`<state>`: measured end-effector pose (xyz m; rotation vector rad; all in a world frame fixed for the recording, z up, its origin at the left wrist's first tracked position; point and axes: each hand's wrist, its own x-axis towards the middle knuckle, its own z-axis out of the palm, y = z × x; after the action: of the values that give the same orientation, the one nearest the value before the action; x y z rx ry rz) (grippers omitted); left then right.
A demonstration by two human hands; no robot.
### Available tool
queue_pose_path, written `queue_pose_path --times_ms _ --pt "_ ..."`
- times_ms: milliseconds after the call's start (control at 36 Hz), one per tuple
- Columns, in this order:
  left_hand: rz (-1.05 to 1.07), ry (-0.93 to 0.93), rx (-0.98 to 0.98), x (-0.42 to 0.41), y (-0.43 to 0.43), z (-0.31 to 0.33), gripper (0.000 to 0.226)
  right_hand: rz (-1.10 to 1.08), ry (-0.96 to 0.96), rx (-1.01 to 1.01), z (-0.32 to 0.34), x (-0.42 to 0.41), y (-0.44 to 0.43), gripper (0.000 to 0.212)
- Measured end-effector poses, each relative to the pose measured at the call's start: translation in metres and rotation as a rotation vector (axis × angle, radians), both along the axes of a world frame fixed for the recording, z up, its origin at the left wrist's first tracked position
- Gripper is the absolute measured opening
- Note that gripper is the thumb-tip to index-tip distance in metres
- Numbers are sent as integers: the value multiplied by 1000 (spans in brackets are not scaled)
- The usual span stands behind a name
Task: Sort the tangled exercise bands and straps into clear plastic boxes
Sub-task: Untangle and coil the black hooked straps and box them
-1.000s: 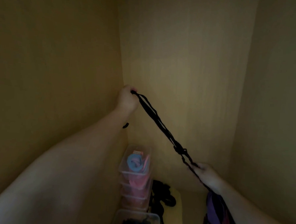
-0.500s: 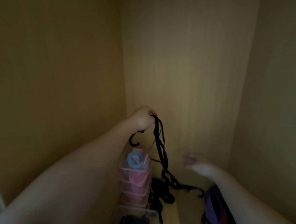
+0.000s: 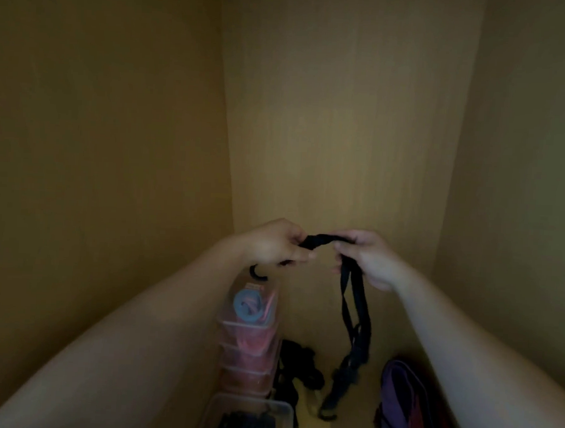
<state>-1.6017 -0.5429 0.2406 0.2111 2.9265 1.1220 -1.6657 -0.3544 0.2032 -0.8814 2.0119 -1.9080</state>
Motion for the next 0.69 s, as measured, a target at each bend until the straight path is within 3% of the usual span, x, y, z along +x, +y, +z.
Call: queue_pose_path --times_ms 278,389,500,611,694 --pt "20 -33 130 6 -10 -18 24 -109 14 33 -5 -21 11 21" --pt "14 -60 86 7 -16 -21 27 -150 22 37 -2 -27 21 20" --pt "40 16 20 5 -19 -23 21 -191 68 53 -2 -29 23 16" --pt "75 102 173 0 -14 -24 16 -256 109 90 0 -27 19 26" --pt "111 241 180 -5 -10 -27 17 -288 123 140 -4 -28 16 30"
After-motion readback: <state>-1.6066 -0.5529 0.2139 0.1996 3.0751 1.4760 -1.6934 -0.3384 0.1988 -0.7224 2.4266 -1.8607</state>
